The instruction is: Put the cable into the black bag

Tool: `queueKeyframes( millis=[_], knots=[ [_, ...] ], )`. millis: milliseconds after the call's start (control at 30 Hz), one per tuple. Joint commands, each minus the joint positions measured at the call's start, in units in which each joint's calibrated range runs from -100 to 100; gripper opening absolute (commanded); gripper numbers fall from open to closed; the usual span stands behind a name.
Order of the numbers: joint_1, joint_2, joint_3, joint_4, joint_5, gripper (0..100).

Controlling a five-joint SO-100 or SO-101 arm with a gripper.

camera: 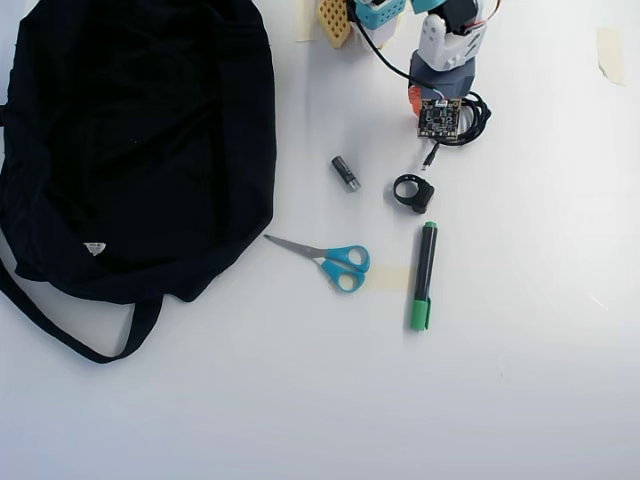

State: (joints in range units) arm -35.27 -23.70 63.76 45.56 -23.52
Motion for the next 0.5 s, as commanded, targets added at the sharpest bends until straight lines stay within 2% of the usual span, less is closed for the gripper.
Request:
queueKeyframes(
  millis=[0,467],
  knots=[
    [-0.3,-0.4,0.1,-0.7,0.1,4],
    [-0.3,-0.4,0.1,-0.7,0.1,2]
  ],
)
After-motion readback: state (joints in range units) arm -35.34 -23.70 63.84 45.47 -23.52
